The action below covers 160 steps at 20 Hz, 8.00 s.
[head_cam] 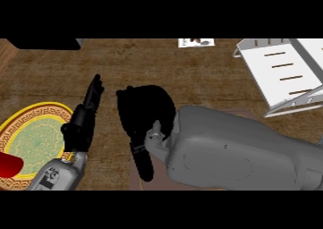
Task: Pick the sweet potato from the tray and place it in the tiered basket
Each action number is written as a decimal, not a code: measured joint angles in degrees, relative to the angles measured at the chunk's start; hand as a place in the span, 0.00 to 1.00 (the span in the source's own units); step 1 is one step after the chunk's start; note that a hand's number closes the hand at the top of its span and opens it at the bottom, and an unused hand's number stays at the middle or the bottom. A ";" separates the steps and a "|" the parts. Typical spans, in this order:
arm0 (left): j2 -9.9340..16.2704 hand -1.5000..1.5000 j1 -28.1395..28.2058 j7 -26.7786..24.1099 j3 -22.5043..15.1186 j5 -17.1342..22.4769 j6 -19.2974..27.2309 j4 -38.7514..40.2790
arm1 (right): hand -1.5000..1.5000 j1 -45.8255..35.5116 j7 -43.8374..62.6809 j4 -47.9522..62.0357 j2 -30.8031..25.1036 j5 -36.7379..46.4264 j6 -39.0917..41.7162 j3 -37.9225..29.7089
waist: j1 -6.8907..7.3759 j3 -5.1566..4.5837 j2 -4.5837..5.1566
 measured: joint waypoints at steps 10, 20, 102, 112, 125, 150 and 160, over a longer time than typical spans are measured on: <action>0.10 0.50 0.54 0.07 1.14 -0.40 -0.06 0.08 | 0.00 -5.66 1.59 8.72 3.45 -6.08 0.36 4.57 | -1.19 0.09 -0.21; 0.45 0.50 2.12 -0.09 1.90 -0.51 -0.90 -1.29 | 0.00 -7.83 0.20 10.50 1.49 -8.05 1.66 10.89 | -1.50 0.15 -0.21; -6.43 0.50 2.99 2.00 8.41 -8.23 -7.46 -2.61 | 1.00 22.00 -13.19 18.11 5.16 34.85 3.06 9.28 | -1.03 0.24 -0.11; -6.67 0.50 4.17 0.72 9.43 -8.88 -7.46 -2.61 | 1.00 21.39 -8.23 32.25 -0.19 37.86 -2.94 -6.29 | -2.37 0.24 0.80; -7.40 0.50 2.34 0.62 7.29 -9.29 -8.98 -2.48 | 1.00 6.52 2.32 60.96 -10.87 39.96 -12.73 -24.16 | 2.72 -0.22 1.91; -8.64 0.50 -1.06 1.94 6.59 -9.99 -9.37 -0.95 | 1.00 -23.93 2.69 83.78 -19.75 51.06 -19.35 -20.11 | 4.20 -0.12 2.29; -8.69 0.50 -0.04 1.57 6.78 -10.18 -9.09 -1.53 | 1.00 -21.44 2.75 83.78 -23.48 52.48 -20.17 -18.93 | 3.49 -0.01 2.17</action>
